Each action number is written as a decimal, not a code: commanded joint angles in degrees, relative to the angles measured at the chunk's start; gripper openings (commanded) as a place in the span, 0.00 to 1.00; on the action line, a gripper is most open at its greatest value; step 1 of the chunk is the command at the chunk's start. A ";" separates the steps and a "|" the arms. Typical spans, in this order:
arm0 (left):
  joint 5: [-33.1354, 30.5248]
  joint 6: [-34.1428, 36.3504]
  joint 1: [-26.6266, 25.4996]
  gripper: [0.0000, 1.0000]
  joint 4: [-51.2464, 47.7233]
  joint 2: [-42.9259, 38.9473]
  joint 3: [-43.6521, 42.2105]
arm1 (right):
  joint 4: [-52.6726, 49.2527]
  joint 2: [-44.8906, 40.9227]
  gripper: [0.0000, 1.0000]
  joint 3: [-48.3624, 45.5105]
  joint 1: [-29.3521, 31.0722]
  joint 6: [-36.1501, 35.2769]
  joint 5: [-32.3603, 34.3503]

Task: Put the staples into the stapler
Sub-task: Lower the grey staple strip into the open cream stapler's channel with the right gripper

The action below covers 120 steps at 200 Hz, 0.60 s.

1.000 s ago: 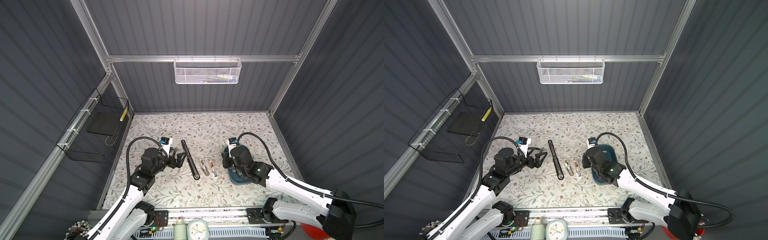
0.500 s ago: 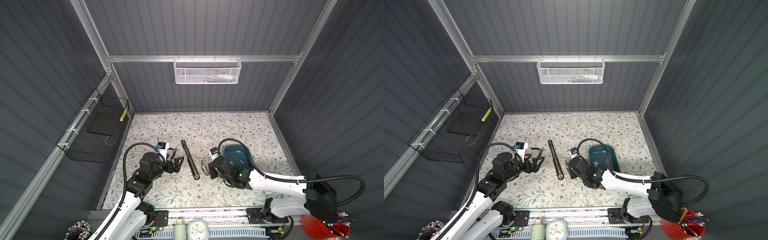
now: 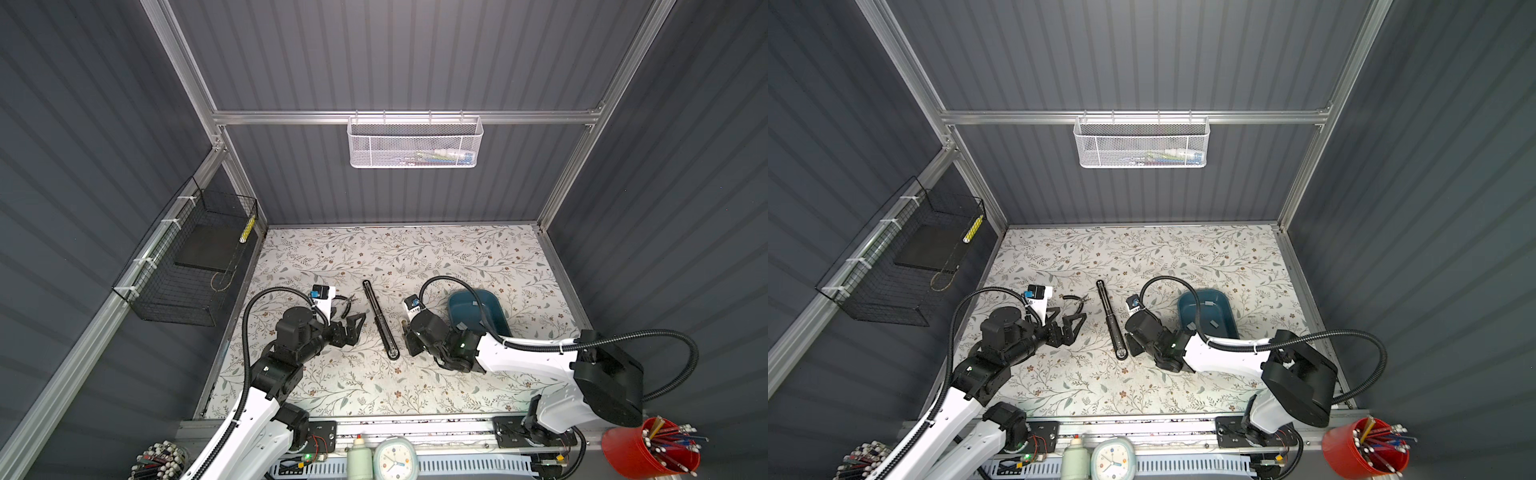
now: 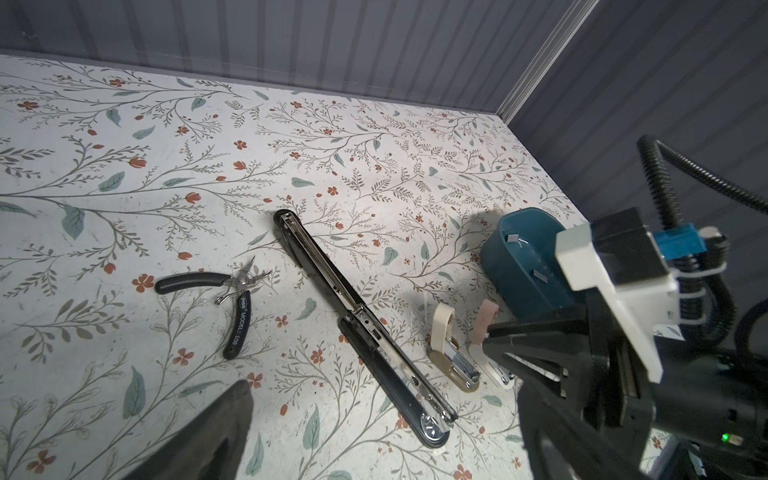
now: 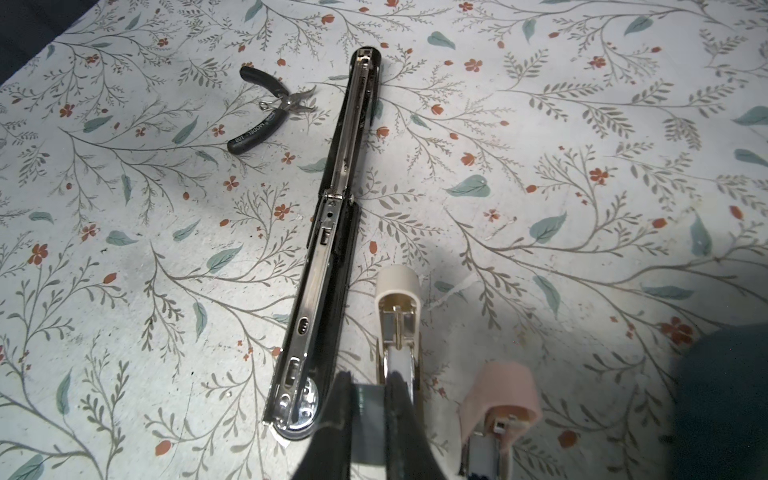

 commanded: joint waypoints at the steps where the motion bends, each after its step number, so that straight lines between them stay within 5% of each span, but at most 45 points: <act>1: -0.42 -0.28 0.13 0.99 -1.10 -0.50 -0.06 | 3.09 0.31 0.04 -1.49 -0.32 -3.05 -2.02; 120: 0.29 -0.17 0.10 0.99 -1.13 0.06 0.81 | 6.13 0.66 0.04 -4.51 -3.38 -8.82 -8.85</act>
